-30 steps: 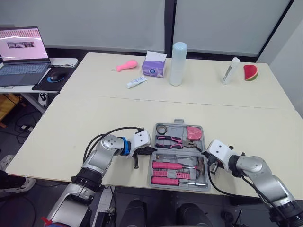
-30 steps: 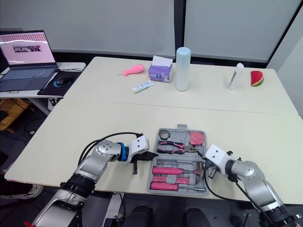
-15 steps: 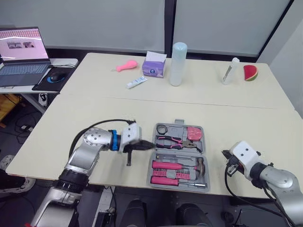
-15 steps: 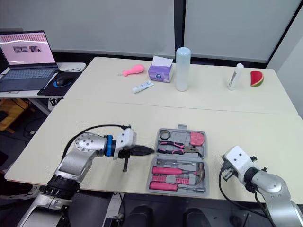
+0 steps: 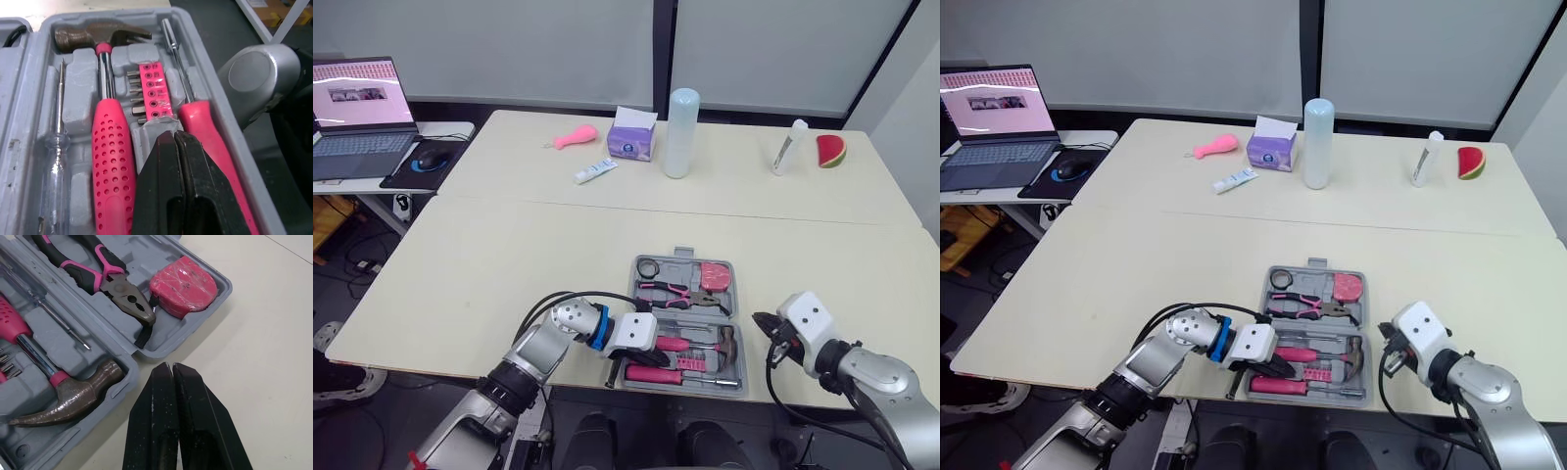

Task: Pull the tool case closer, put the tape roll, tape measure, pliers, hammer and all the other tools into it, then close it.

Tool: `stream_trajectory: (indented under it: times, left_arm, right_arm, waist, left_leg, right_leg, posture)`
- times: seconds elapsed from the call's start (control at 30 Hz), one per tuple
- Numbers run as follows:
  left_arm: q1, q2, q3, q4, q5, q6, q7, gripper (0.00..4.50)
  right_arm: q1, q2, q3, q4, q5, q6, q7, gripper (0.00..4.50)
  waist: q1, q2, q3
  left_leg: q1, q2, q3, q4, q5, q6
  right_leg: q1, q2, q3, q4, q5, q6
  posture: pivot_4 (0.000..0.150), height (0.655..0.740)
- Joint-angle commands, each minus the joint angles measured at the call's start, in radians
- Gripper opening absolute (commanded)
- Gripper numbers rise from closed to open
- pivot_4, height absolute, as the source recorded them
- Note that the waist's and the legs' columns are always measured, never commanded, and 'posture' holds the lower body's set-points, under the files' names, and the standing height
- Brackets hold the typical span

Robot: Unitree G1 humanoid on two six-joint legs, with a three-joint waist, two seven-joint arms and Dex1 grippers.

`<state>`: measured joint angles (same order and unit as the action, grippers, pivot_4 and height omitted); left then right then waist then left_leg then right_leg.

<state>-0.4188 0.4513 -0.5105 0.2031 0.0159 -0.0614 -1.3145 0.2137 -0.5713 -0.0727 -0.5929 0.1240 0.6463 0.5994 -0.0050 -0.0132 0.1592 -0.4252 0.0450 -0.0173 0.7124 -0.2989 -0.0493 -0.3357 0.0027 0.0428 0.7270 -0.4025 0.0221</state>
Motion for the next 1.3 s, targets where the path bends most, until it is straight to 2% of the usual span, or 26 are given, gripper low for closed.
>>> stream_trajectory:
  times: [0.03, 0.1, 0.17, 0.37, 0.57, 0.67, 0.9, 1.3]
  left_arm:
    - [-0.008, -0.011, -0.023, 0.027, 0.036, -0.040, 0.023, 0.00]
    - [-0.010, -0.012, -0.027, 0.041, 0.044, -0.045, 0.025, 0.00]
    - [-0.010, -0.012, -0.033, 0.049, 0.050, -0.049, 0.023, 0.00]
    - [-0.005, -0.018, -0.042, 0.060, 0.053, -0.047, 0.024, 0.00]
    - [0.001, -0.020, -0.050, 0.075, 0.060, -0.053, 0.029, 0.00]
    - [0.005, -0.021, -0.051, 0.077, 0.061, -0.050, 0.032, 0.00]
    - [0.012, -0.026, -0.055, 0.086, 0.068, -0.054, 0.041, 0.00]
    - [0.002, -0.036, -0.065, 0.114, 0.077, -0.062, 0.050, 0.00]
  right_arm:
    - [-0.027, 0.008, -0.019, -0.052, 0.049, 0.057, -0.010, 0.02]
    - [-0.096, 0.037, -0.066, -0.061, 0.153, 0.170, -0.004, 0.52]
    - [-0.182, 0.067, -0.111, -0.056, 0.237, 0.296, -0.020, 0.82]
    - [-0.463, 0.133, -0.174, 0.052, 0.319, 0.571, -0.132, 2.00]
    - [-0.587, 0.194, -0.174, 0.180, 0.317, 0.625, -0.211, 3.42]
    - [-0.602, 0.203, -0.136, 0.253, 0.275, 0.578, -0.256, 4.38]
    - [-0.635, 0.284, -0.105, 0.388, 0.202, 0.488, -0.375, 4.47]
    - [-0.709, 0.347, -0.151, 0.642, 0.235, 0.426, -0.383, 4.47]
  waist:
    - [0.000, 0.000, 0.000]
    - [0.000, 0.000, 0.000]
    - [-0.003, 0.001, -0.001]
    - [0.000, 0.002, -0.001]
    - [0.003, 0.002, -0.001]
    - [0.002, 0.002, -0.001]
    - [-0.002, 0.004, -0.003]
    - [0.001, 0.005, -0.003]
  left_leg:
    - [0.000, 0.000, 0.000, 0.000, 0.000, 0.000]
    - [0.000, 0.000, 0.000, 0.000, 0.000, 0.000]
    - [0.002, 0.000, 0.000, 0.000, 0.000, 0.000]
    - [0.004, 0.000, 0.001, 0.000, 0.000, 0.000]
    - [0.004, -0.001, 0.001, -0.001, 0.000, 0.001]
    - [0.003, -0.001, 0.001, -0.001, 0.000, 0.001]
    - [0.004, 0.000, 0.002, -0.001, 0.000, 0.001]
    - [0.004, -0.001, 0.003, -0.001, 0.000, 0.001]
  right_leg:
    - [0.000, 0.000, 0.000, 0.000, 0.000, 0.000]
    - [0.000, 0.000, 0.000, 0.000, 0.000, 0.000]
    - [0.001, 0.000, 0.000, 0.000, 0.000, 0.000]
    - [0.003, 0.000, 0.001, 0.000, 0.000, 0.000]
    - [0.003, -0.002, 0.001, 0.000, 0.000, 0.000]
    - [0.003, -0.002, 0.001, 0.000, 0.000, 0.000]
    - [0.002, -0.003, 0.001, 0.001, 0.000, 0.000]
    - [0.002, -0.003, 0.001, 0.001, 0.000, 0.000]
  posture:
    - [0.150, 0.7002]
    - [0.150, 0.7002]
    - [0.150, 0.7002]
    - [0.150, 0.7002]
    - [0.150, 0.7002]
    - [0.150, 0.7002]
    - [0.150, 0.7002]
    - [0.150, 0.7002]
